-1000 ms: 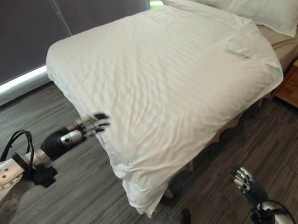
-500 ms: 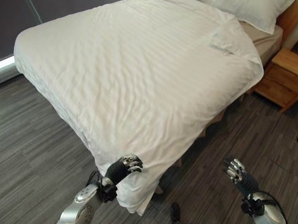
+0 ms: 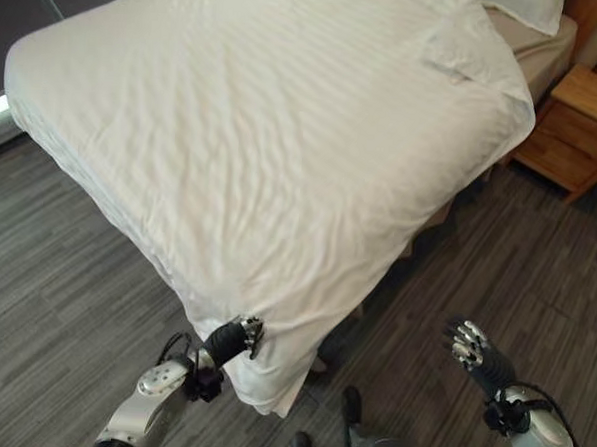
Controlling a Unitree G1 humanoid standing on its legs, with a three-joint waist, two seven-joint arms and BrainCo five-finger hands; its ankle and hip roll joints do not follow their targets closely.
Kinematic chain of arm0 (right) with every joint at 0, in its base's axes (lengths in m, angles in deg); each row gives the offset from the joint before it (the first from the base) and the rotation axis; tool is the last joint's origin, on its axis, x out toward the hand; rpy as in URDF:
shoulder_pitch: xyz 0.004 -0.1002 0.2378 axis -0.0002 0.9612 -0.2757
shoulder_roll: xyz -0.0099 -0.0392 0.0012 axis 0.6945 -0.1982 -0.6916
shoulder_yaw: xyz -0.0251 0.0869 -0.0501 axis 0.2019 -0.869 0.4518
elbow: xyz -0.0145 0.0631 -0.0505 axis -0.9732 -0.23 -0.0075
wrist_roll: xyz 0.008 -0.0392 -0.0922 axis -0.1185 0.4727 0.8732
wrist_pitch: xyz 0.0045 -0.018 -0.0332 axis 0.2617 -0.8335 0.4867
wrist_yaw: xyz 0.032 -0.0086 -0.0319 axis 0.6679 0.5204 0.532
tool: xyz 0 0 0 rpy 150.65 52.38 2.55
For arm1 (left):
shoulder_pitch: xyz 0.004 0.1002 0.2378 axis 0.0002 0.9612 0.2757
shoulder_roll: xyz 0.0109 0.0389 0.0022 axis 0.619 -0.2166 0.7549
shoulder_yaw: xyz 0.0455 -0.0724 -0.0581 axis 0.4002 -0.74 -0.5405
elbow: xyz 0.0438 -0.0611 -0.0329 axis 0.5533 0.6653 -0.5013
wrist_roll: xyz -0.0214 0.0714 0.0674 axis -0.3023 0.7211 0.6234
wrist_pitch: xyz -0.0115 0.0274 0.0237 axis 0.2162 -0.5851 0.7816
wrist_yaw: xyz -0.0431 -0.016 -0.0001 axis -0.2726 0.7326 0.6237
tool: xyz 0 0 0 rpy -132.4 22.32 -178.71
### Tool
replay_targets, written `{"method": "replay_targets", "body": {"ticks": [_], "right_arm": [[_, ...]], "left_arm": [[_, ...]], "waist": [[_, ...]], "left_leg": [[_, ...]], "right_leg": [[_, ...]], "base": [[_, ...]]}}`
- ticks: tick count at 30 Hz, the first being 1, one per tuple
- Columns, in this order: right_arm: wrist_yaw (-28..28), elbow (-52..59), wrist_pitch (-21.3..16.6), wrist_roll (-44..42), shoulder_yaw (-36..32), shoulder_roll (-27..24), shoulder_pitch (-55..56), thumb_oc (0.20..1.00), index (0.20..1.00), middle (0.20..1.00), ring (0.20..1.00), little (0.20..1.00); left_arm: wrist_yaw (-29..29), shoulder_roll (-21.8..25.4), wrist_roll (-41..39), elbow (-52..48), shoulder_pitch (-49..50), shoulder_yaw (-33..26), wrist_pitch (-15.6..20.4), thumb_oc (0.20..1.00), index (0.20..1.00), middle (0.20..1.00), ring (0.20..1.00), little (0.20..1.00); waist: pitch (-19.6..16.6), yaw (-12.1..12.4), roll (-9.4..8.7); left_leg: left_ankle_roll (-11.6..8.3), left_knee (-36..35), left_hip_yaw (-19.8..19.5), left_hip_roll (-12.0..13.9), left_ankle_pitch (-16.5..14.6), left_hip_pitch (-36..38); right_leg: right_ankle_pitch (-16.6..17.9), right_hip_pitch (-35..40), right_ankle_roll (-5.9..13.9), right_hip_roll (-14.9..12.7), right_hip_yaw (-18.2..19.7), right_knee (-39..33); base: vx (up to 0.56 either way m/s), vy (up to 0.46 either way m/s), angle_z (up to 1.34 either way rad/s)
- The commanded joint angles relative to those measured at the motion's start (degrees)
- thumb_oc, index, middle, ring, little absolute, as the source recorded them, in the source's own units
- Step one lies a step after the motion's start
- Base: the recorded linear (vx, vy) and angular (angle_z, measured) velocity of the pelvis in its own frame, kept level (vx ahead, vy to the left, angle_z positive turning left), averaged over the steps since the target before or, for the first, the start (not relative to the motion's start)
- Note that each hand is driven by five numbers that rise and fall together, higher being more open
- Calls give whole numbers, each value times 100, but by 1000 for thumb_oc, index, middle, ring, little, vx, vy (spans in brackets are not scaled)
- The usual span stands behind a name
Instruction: Making the bed.
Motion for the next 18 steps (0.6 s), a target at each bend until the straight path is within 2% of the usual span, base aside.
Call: {"method": "replay_targets", "body": {"ticks": [1, 7, 14, 18], "right_arm": [[-66, 264, -187, -174, 39, -118, -287, 1000, 1000, 1000, 1000, 1000], [45, 279, -208, -171, 297, -89, -568, 1000, 1000, 1000, 1000, 1000], [163, 303, -257, -199, 352, -96, -741, 1000, 1000, 1000, 1000, 1000], [186, 289, -235, -216, 446, -87, -787, 1000, 1000, 1000, 1000, 1000]], "left_arm": [[-240, 235, 103, 267, -774, 104, 432, 200, 200, 200, 200, 200], [-649, -153, -62, 758, -1717, 252, 536, 200, 200, 200, 200, 200], [-818, -576, 119, 1386, -2225, 482, 563, 200, 200, 200, 200, 200], [-770, -728, 736, 1861, -2447, 873, 494, 200, 200, 200, 200, 200]], "waist": [[134, -218, -28], [327, -351, -145], [455, -457, -168], [493, -500, -149]], "left_leg": [[-84, 34, -21, -18, 358, -580], [-92, 34, 38, 2, 514, -1102], [-104, 34, 124, 22, 558, -1396], [-110, 34, 161, 22, 543, -1420]], "right_leg": [[-634, 371, 424, -85, -177, 79], [-450, -172, 421, -49, -86, 79], [-364, -493, 424, -47, -11, 79], [-367, -530, 436, -51, -6, 79]], "base": [[-36, -4, -1], [-50, -11, -3], [6, -1, -3], [37, -4, 11]]}}
